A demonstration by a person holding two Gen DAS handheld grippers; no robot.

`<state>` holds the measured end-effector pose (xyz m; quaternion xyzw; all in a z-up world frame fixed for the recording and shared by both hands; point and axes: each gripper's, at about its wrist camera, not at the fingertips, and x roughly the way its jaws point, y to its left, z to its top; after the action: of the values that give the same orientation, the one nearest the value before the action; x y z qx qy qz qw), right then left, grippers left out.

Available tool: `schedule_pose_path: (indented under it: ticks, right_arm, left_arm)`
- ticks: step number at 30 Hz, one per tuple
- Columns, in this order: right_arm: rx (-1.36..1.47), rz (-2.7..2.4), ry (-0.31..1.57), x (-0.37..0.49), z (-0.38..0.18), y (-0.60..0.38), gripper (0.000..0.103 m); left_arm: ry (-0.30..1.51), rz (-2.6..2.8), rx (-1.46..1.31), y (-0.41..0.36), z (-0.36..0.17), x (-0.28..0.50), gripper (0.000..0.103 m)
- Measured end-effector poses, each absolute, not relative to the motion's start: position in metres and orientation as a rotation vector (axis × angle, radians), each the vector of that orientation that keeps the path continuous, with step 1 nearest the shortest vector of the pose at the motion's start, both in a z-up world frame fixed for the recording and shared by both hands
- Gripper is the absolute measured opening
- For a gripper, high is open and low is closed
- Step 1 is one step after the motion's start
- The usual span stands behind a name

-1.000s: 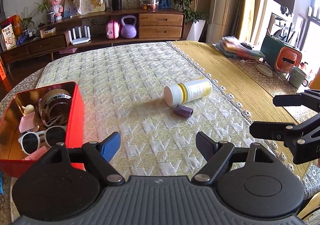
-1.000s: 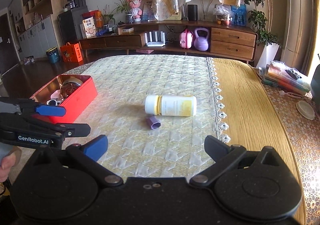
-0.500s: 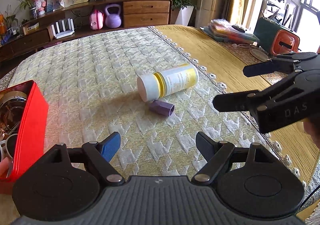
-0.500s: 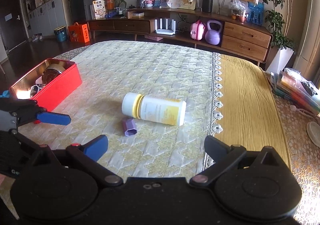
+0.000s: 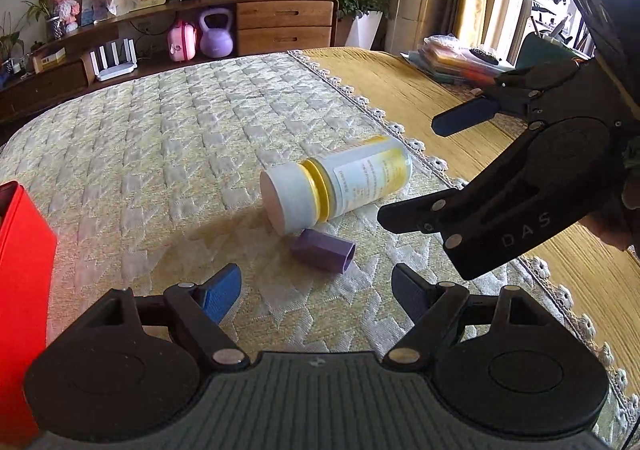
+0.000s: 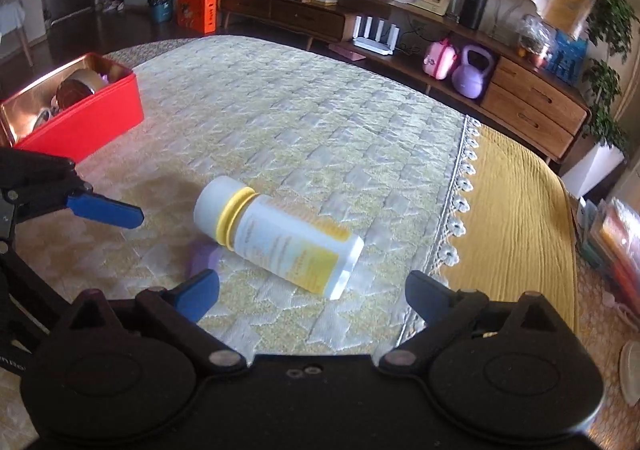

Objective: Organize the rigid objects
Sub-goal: 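Close left tool on purple block while right tool closes on pill bottle, then carry purple block in left tool and pill bottle in right tool into red tin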

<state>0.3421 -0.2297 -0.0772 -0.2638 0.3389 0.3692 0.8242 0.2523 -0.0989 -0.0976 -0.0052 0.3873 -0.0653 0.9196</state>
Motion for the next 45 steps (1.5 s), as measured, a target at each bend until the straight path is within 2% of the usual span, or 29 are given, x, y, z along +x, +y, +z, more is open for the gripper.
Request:
schedule_pose_path:
  ticks: [8,11,15,19,23,27,30,35,45]
  right_arm:
    - [-0.757,0.834,0.68,0.353,-0.086,-0.198,0.097]
    - [-0.791,0.851,0.663,0.357,-0.088,-0.192,0.097]
    - [-0.813,0.897,0.67,0.363,-0.091,-0.187,0.093]
    - [-0.804,0.933,0.705,0.365,-0.095,-0.184,0.078]
    - [-0.79,0.924,0.705,0.364,-0.095,-0.184,0.075]
    - [-0.737,0.883,0.723,0.366,-0.094,-0.188,0.074]
    - [-0.705,0.85,0.73,0.364,-0.094,-0.191,0.074]
    - [-0.661,0.793,0.729,0.359,-0.092,-0.194,0.052]
    - [-0.542,0.631,0.758,0.343,-0.091,-0.204,0.048]
  left_arm:
    - [0.788,-0.162,0.007,-0.098,-0.107,0.263,0.082]
    - [0.787,-0.169,0.006,-0.096,-0.109,0.267,0.078]
    - [0.784,-0.19,0.017,-0.094,-0.112,0.272,0.071]
    - [0.769,-0.214,0.054,-0.097,-0.112,0.275,0.059]
    - [0.749,-0.24,0.08,-0.101,-0.113,0.274,0.051]
    - [0.734,-0.255,0.091,-0.103,-0.114,0.274,0.04]
    - [0.728,-0.26,0.094,-0.103,-0.115,0.274,0.04]
    - [0.726,-0.241,0.086,-0.102,-0.114,0.273,0.039]
    - [0.744,-0.204,0.057,-0.095,-0.106,0.259,0.039]
